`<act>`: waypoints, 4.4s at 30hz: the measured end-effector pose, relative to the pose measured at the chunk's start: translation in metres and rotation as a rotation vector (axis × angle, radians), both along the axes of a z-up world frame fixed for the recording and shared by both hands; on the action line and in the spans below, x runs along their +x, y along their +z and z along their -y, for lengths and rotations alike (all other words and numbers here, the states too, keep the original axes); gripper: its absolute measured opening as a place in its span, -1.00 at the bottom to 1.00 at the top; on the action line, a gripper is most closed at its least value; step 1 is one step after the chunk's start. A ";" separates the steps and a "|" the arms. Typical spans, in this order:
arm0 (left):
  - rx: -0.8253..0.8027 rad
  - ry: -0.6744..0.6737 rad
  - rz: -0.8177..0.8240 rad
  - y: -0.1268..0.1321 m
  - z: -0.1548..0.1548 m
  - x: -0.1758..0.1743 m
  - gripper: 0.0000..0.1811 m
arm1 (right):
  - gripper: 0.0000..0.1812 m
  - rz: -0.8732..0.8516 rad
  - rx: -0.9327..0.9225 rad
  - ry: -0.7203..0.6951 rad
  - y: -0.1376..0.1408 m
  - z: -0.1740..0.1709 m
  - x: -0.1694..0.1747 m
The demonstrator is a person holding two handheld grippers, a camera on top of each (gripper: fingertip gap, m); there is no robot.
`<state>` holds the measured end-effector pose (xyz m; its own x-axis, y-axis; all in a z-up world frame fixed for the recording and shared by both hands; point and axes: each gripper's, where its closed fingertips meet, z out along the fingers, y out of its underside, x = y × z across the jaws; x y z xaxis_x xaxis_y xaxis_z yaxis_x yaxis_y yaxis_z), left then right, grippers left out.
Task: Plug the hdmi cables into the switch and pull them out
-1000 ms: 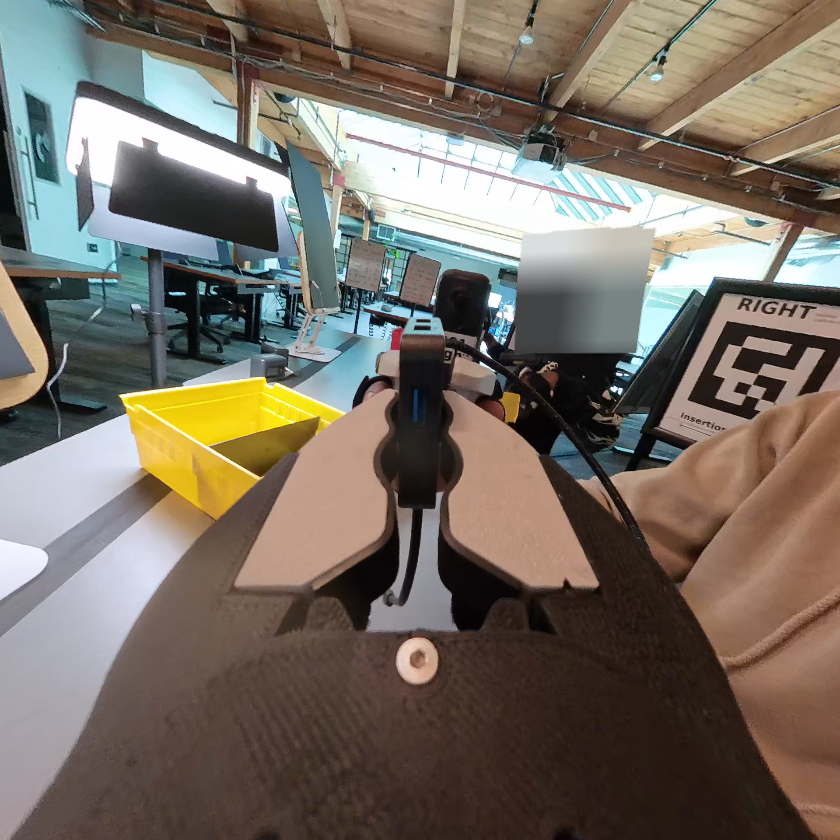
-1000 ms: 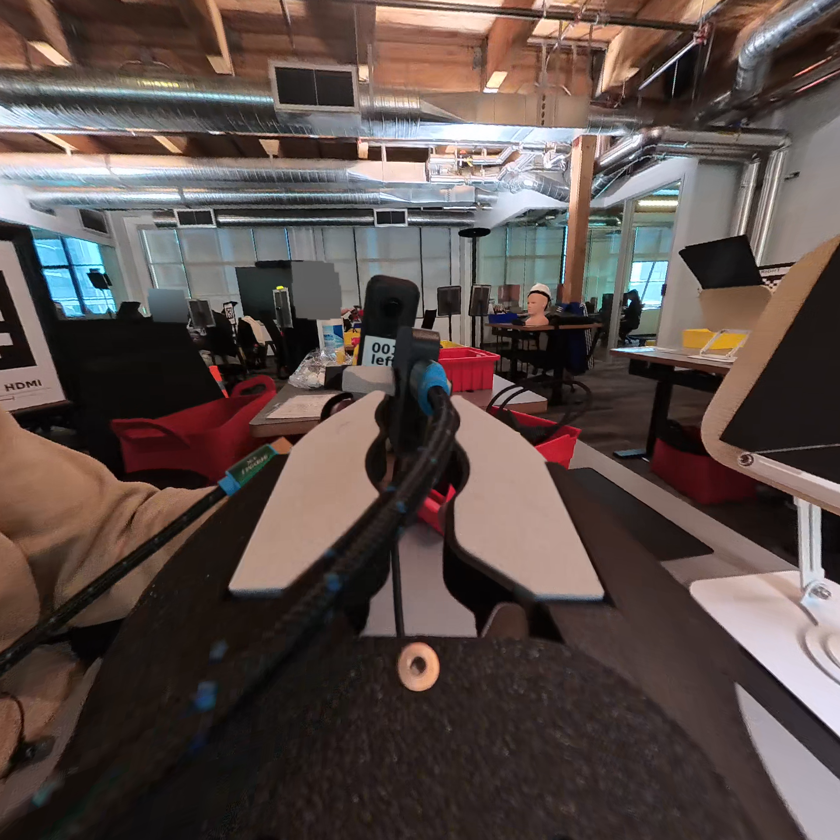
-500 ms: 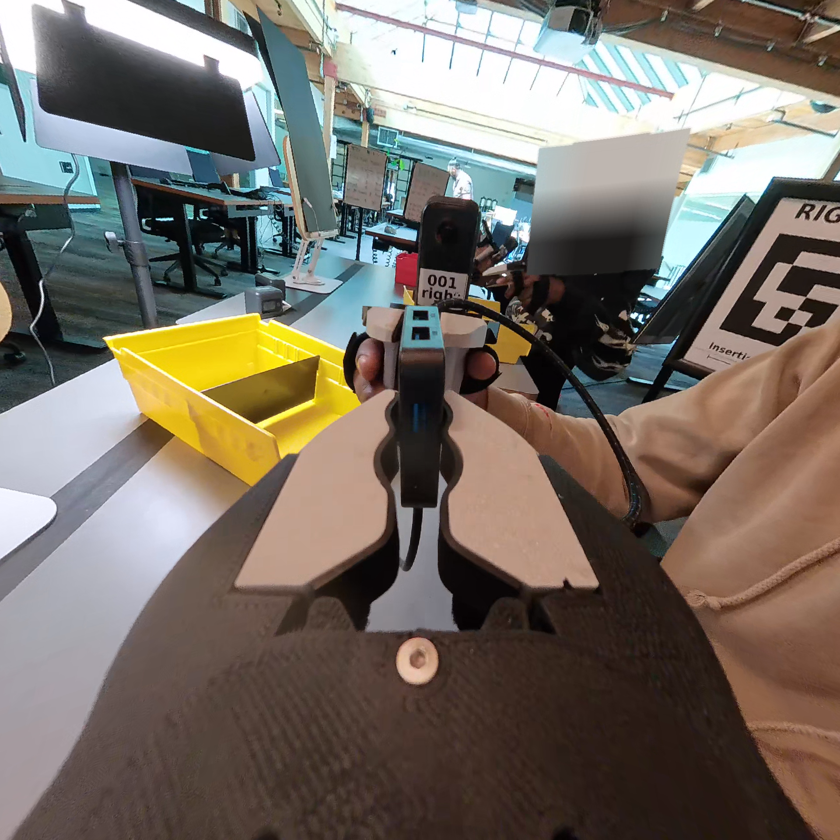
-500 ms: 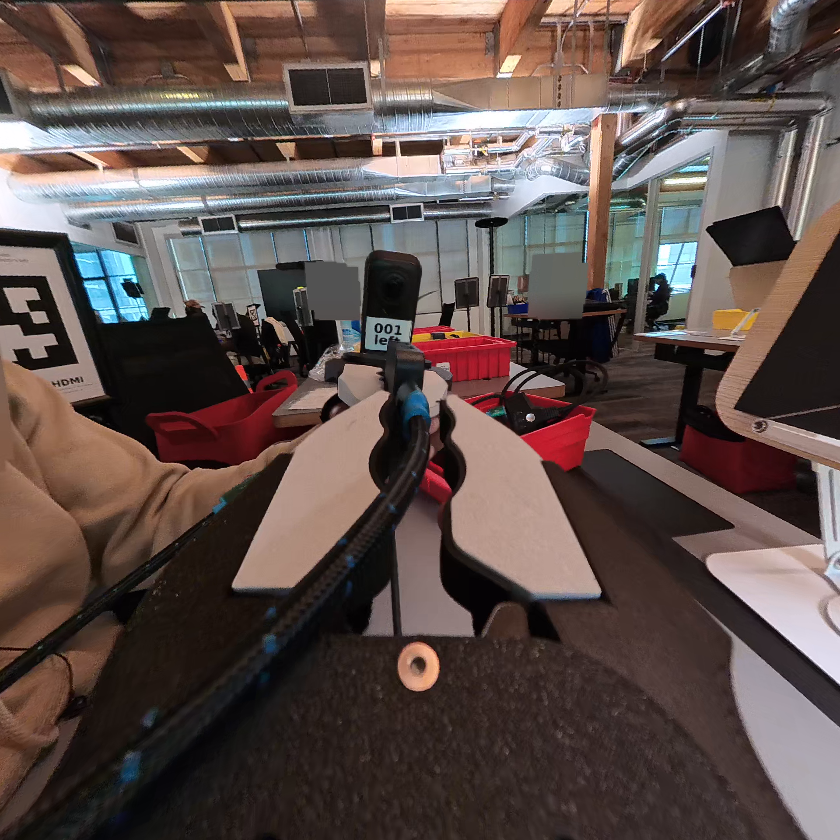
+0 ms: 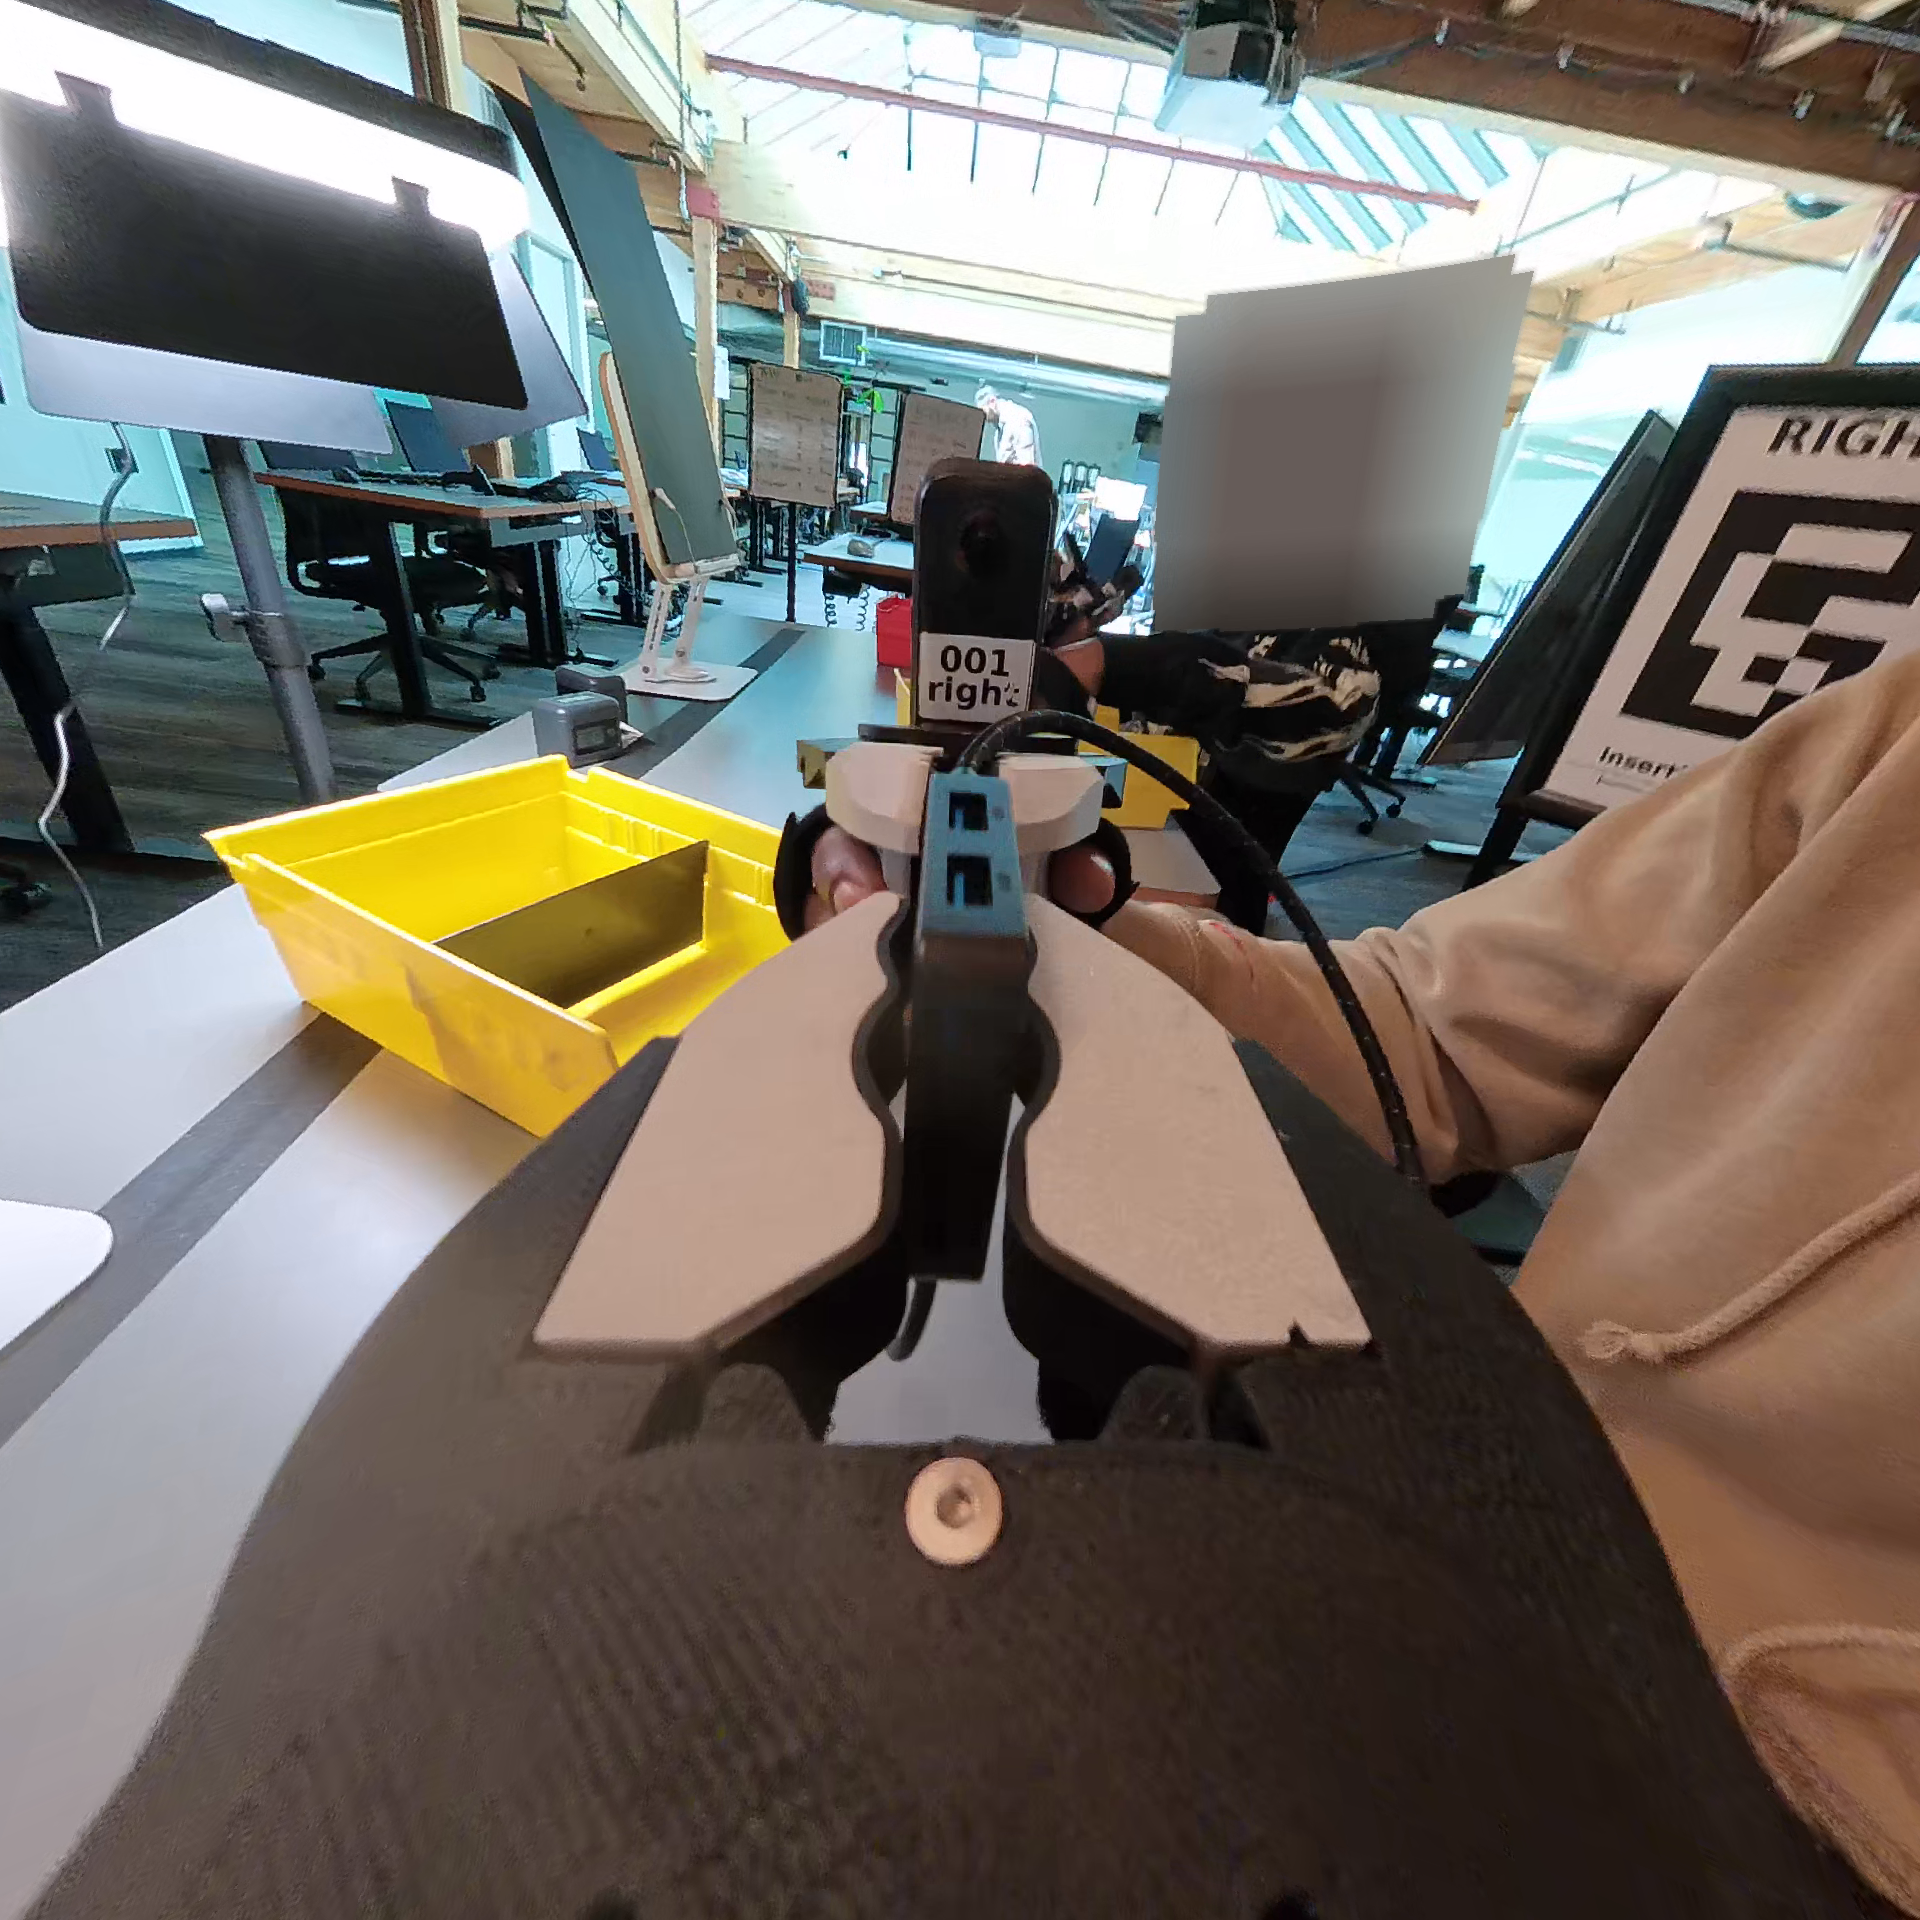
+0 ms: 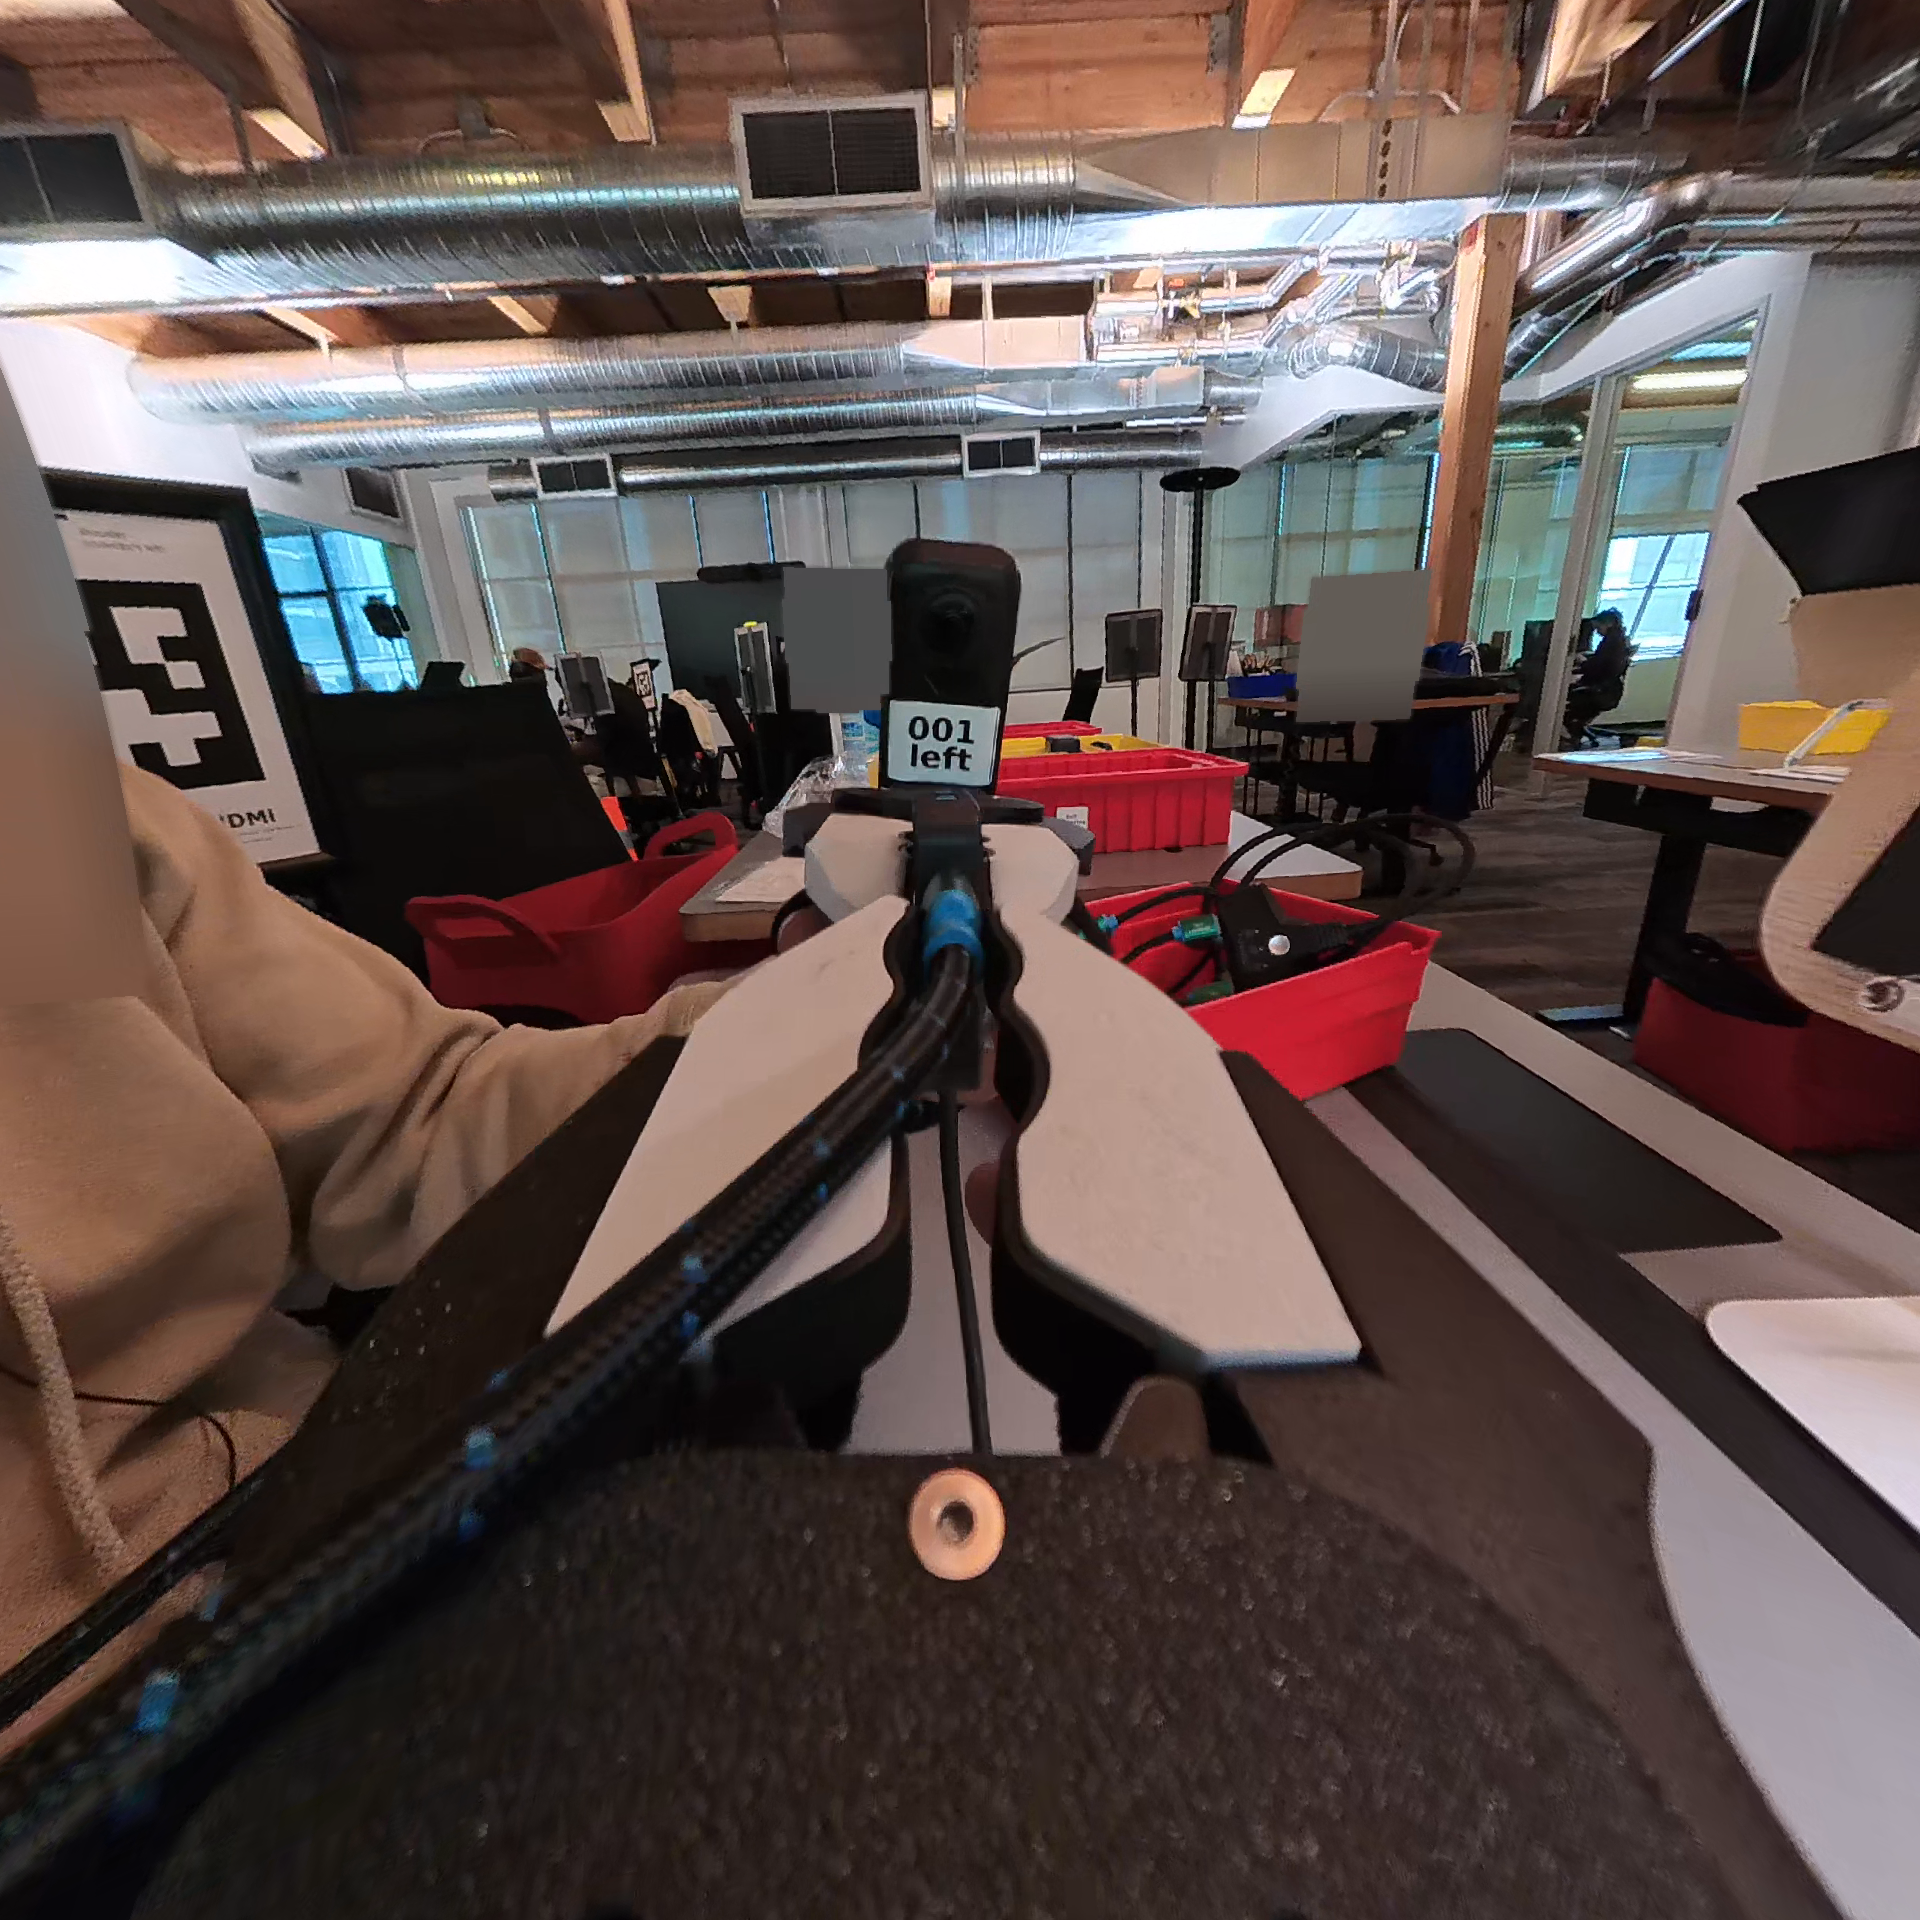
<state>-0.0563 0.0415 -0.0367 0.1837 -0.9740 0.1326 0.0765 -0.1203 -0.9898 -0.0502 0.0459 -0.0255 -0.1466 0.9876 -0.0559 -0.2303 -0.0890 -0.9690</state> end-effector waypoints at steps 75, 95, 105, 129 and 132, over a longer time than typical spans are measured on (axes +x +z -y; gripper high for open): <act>-0.096 0.158 0.033 0.006 -0.025 -0.071 -0.84 | -0.88 0.415 -0.002 -1.016 -0.012 -0.143 0.192; -0.115 0.119 -0.028 -0.011 -0.025 -0.054 -0.84 | -0.64 1.425 -0.160 -1.101 -0.171 -0.159 0.244; -0.130 0.121 -0.045 -0.018 -0.029 -0.049 -0.84 | -0.49 1.221 -0.012 -1.105 -0.102 -0.139 0.225; -0.125 0.066 -0.090 -0.028 -0.022 -0.025 -0.84 | -0.67 0.466 0.043 -0.372 -0.028 -0.049 0.039; -0.125 0.033 -0.067 -0.024 -0.017 -0.019 -0.84 | -0.65 0.449 0.043 -0.203 -0.042 -0.021 0.003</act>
